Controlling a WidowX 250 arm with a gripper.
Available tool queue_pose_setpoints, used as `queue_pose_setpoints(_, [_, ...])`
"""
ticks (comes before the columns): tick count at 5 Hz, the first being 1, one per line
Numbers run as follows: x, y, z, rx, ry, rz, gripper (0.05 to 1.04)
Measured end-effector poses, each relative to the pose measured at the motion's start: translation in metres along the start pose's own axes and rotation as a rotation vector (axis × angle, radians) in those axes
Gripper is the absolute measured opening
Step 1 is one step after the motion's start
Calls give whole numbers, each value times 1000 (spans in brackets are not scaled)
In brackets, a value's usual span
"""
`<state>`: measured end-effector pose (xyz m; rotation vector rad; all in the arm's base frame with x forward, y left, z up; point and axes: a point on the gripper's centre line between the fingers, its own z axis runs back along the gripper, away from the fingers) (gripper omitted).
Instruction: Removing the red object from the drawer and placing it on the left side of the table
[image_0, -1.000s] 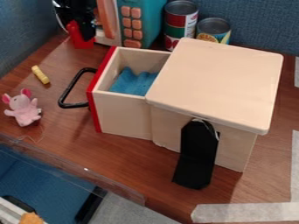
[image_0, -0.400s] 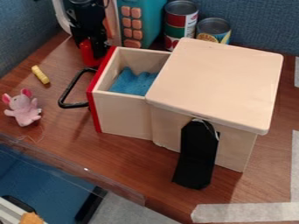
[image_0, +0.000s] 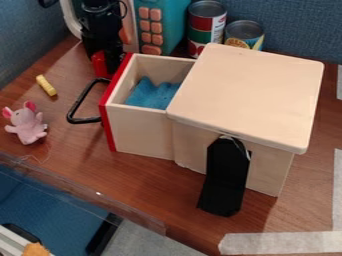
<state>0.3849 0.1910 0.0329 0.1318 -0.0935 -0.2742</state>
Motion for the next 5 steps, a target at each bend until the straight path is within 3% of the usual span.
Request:
queue_pose_setpoints(1, [-5,-7,-7,-16,15,-6,1011])
queue_pose_setpoints(2, [-6,-8,15,4,-30,2,1006])
queue_pose_setpoints(3, [-11,-4,54,16,-120,43,1001])
queue_pose_setpoints(4, [-25,6,87,35,-163,88,1001])
queue_pose_setpoints(5, [-35,4,95,-14,-104,121,1001])
